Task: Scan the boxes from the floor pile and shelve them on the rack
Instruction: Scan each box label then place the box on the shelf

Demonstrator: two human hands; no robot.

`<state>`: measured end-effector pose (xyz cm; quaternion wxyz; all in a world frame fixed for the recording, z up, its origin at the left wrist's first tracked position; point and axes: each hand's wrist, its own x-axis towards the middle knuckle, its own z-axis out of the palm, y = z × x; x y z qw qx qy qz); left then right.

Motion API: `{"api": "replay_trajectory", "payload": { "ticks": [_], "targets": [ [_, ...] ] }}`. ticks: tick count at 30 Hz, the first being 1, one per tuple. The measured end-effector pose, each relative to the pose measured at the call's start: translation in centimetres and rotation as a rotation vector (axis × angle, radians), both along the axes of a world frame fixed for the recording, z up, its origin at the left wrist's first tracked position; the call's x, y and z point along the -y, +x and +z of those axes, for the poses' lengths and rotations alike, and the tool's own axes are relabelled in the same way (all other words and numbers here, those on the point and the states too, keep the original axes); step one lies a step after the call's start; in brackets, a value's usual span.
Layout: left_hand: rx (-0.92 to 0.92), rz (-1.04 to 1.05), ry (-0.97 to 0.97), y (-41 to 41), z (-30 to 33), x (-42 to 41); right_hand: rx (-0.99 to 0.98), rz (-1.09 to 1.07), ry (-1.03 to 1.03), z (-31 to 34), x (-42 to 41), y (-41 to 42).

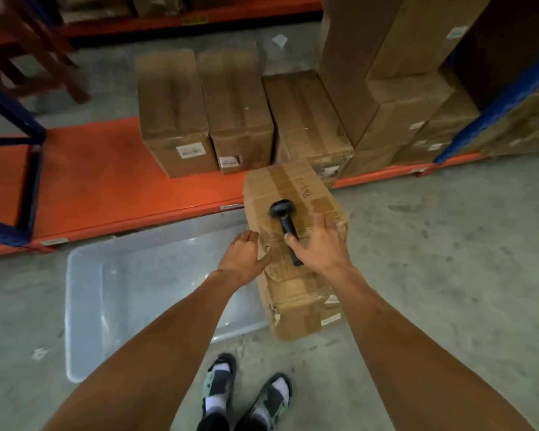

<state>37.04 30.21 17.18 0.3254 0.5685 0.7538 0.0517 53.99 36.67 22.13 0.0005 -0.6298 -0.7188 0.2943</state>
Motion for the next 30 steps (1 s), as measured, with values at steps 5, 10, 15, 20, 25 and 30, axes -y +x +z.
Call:
{"api": "replay_trajectory", "payload": {
  "ticks": [5,10,15,20,25,30],
  "targets": [
    [0.013,-0.050,0.090,1.2,-5.5,-1.3,-0.037,0.001,0.027,-4.7,-2.2,-3.3],
    [0.068,-0.018,0.146,1.6,-8.1,-0.6,0.015,-0.010,0.020,-6.5,-2.9,-4.5],
    [-0.025,-0.124,0.071,1.3,-8.1,-0.9,-0.252,-0.244,-0.025,-5.5,-2.4,-2.9],
    [-0.097,-0.179,0.058,2.5,-7.4,-2.3,-0.607,-0.525,0.003,-3.8,1.0,2.2],
    [-0.105,-0.251,0.141,2.4,-7.7,-3.2,-0.723,-0.613,-0.007,-4.8,4.6,7.1],
    [-0.145,-0.325,0.287,2.3,-8.4,-3.1,-0.790,-0.641,-0.045,-6.2,6.1,7.6]
  ]
}}
